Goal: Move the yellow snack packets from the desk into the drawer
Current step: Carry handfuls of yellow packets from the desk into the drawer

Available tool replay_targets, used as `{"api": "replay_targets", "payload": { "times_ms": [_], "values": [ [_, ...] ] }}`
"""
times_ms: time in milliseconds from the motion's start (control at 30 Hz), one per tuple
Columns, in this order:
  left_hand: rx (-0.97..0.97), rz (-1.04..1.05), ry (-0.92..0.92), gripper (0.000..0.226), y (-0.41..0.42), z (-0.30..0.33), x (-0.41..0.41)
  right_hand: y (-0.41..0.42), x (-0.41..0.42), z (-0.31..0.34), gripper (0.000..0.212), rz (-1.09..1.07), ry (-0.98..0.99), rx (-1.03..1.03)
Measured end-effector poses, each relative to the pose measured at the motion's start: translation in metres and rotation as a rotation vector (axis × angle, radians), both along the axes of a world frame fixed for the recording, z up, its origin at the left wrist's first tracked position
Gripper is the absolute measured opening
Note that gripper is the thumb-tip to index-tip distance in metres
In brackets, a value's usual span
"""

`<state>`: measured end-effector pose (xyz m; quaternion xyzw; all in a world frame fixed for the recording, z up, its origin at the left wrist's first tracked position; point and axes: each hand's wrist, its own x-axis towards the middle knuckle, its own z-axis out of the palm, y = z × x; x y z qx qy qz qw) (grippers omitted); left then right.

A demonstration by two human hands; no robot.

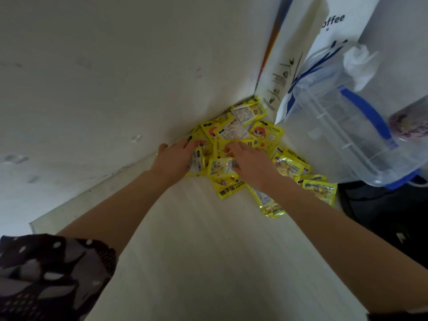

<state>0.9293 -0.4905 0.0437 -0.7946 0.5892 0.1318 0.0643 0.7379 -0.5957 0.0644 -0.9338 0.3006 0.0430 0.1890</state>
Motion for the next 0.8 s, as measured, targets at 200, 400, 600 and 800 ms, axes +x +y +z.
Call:
{"api": "replay_targets", "payload": {
  "times_ms": [200, 400, 600, 800],
  "values": [
    [0.142, 0.079, 0.011, 0.046, -0.001, 0.008, 0.001, 0.015, -0.007, 0.012, 0.025, 0.039, -0.006, -0.060],
    [0.177, 0.122, 0.070, 0.068, 0.001, 0.013, 0.005, 0.024, -0.019, 0.020, 0.024, 0.000, -0.109, -0.037],
    [0.103, 0.217, 0.188, 0.056, 0.011, 0.022, 0.009, 0.031, -0.042, 0.026, 0.022, -0.127, -0.254, 0.107],
    [-0.090, 0.153, 0.261, 0.041, -0.007, 0.044, -0.004, 0.036, -0.077, 0.017, 0.034, -0.363, -0.277, 0.245]
  ]
}}
